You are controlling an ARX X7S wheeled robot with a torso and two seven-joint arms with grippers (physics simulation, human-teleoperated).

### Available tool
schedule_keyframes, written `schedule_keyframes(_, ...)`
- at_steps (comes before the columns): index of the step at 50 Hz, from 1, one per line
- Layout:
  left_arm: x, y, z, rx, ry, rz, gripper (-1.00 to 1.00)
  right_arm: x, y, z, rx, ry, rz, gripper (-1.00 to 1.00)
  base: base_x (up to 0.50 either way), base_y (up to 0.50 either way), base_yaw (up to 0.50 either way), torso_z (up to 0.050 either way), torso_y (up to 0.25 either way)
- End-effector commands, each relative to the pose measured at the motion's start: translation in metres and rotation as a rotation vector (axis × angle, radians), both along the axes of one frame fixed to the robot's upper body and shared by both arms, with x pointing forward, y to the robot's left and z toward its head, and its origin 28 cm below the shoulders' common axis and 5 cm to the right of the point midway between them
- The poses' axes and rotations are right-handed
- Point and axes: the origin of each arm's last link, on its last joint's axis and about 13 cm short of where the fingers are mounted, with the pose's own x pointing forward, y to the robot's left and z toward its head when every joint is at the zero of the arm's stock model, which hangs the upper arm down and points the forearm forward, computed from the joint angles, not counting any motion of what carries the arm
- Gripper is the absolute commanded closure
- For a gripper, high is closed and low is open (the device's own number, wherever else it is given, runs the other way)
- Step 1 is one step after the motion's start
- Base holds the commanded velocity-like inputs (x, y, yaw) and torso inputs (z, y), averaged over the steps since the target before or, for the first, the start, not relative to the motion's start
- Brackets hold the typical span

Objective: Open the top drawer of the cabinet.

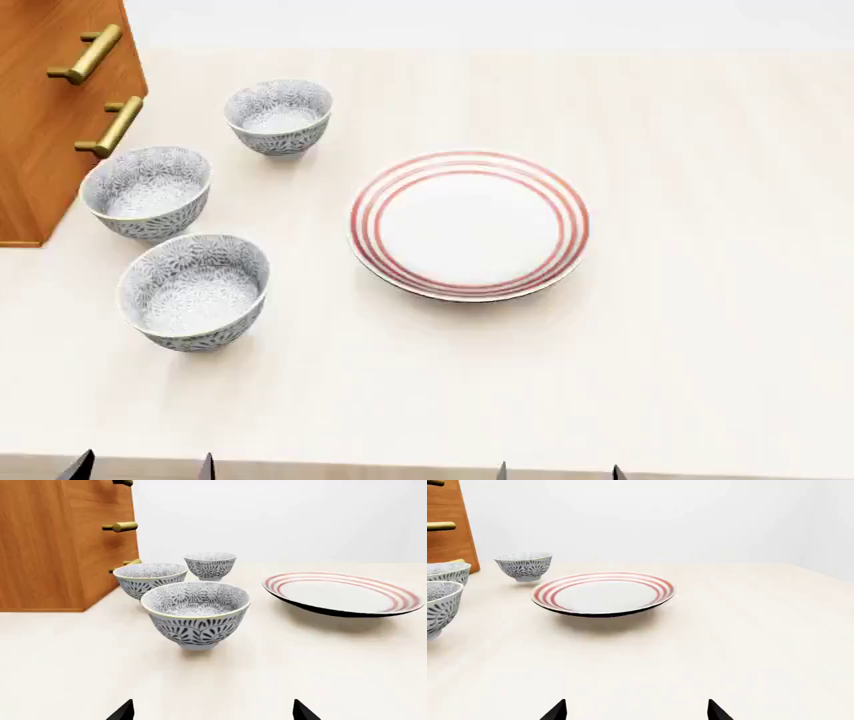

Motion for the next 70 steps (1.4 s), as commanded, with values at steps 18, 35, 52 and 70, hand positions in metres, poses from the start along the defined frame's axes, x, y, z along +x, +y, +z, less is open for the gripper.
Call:
schedule_keyframes(18, -0.007, -0.008, 0.007, -0.067, 0.023, -0.09, -1.0, -0.007, -0.003, 0.003, 0.077, -0.031, -0.073, -1.0, 0.0, 0.0, 0.0, 0.0, 0.0)
schedule_keyframes(35, -0.035, -0.004, 0.108, -0.022, -0.301, -0.058, -1.0, -0.024, -0.001, 0.09, 0.024, -0.228, -0.077, -1.0, 0.0, 0.0, 0.0, 0.0, 0.0)
schedule_keyframes(52, -0.044, -0.001, 0.126, -0.058, -0.371, -0.072, -1.0, -0.034, -0.004, 0.113, -0.045, -0.291, -0.118, -1.0, 0.1, 0.0, 0.0, 0.0, 0.0)
schedule_keyframes(70, -0.045, -0.001, 0.129, -0.072, -0.375, -0.067, -1.0, -0.033, -0.005, 0.113, -0.039, -0.289, -0.116, -1.0, 0.5, 0.0, 0.0, 0.0, 0.0)
